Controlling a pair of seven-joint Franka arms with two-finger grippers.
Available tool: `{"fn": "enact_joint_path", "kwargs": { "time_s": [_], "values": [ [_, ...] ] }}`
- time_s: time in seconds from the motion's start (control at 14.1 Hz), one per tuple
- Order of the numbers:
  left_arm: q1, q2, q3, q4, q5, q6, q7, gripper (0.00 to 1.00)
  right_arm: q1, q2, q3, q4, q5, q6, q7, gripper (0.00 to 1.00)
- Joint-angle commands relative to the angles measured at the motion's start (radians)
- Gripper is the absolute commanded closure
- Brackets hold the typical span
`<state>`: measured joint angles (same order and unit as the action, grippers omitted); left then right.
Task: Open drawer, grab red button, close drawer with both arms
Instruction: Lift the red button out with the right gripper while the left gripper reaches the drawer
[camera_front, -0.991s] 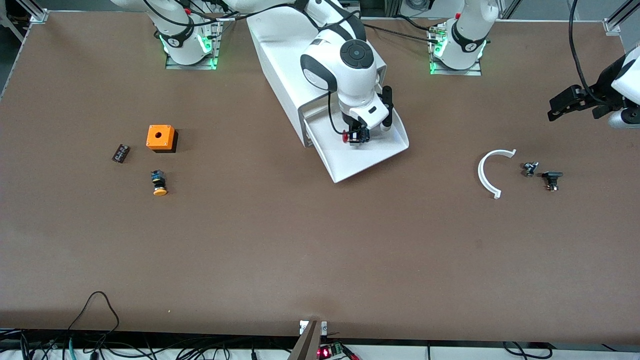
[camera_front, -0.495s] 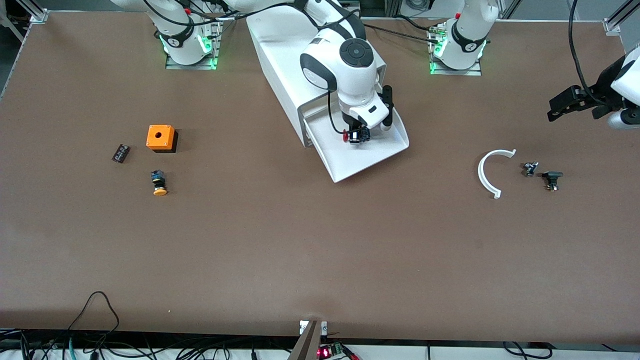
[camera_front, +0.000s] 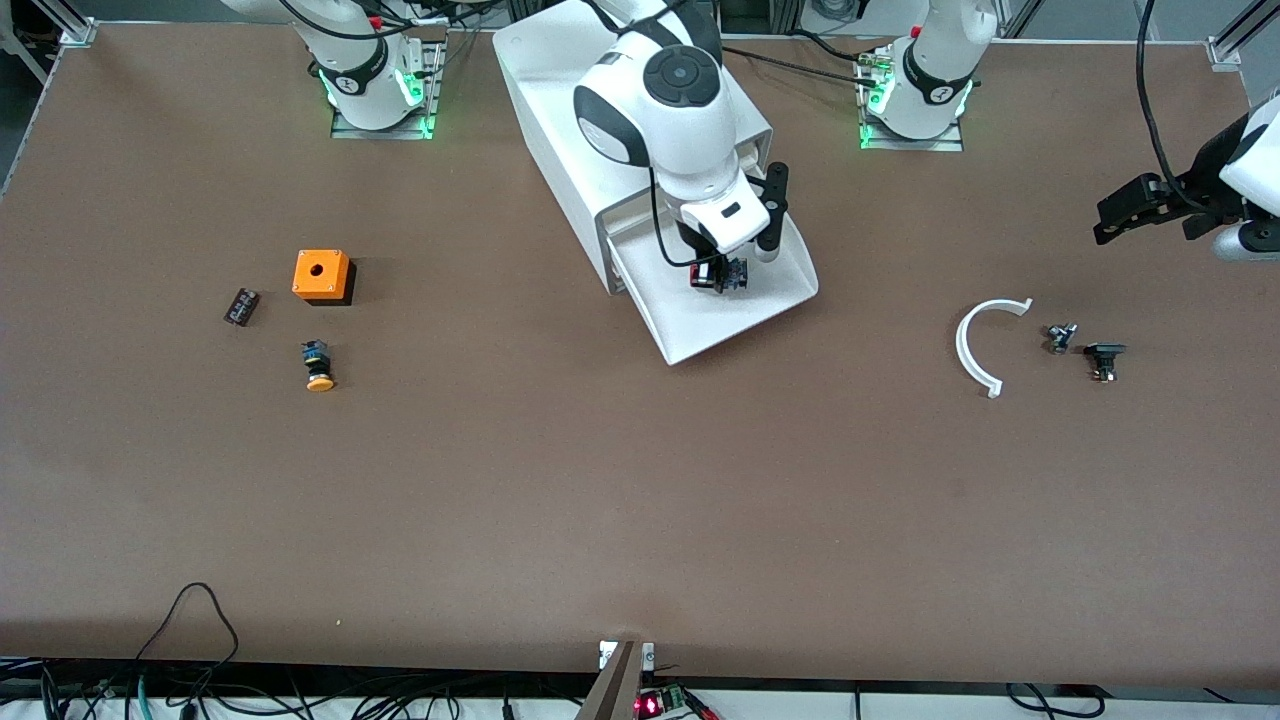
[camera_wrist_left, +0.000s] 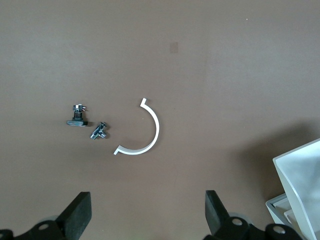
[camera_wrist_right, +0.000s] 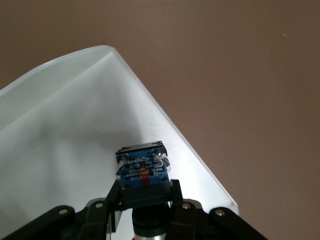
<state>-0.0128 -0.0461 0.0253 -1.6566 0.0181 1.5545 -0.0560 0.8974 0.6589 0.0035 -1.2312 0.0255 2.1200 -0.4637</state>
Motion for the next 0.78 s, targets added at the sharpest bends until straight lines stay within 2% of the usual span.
{"fn": "enact_joint_path", "kwargs": {
  "time_s": [0.0,0.28,0.5,0.71],
  "values": [
    [-0.001,0.023,-0.001,0.011,0.011,0.027,-0.011,0.00,-0.029,-0.035,-0.026,-0.007,0.017,-0.003,0.094,0.71],
    [-0.050,0.084,-0.014,-0.028,0.003,0.155,-0.187,0.00,-0.119,-0.041,-0.085,-0.010,0.016,0.006,0.222,0.71],
    [-0.062,0.143,-0.059,-0.141,0.002,0.330,-0.370,0.00,-0.179,-0.077,-0.100,-0.031,0.013,-0.009,0.241,0.71],
    [-0.079,0.144,-0.143,-0.300,0.002,0.537,-0.563,0.00,-0.227,-0.191,-0.125,-0.210,0.017,-0.017,0.369,0.71]
  ]
}}
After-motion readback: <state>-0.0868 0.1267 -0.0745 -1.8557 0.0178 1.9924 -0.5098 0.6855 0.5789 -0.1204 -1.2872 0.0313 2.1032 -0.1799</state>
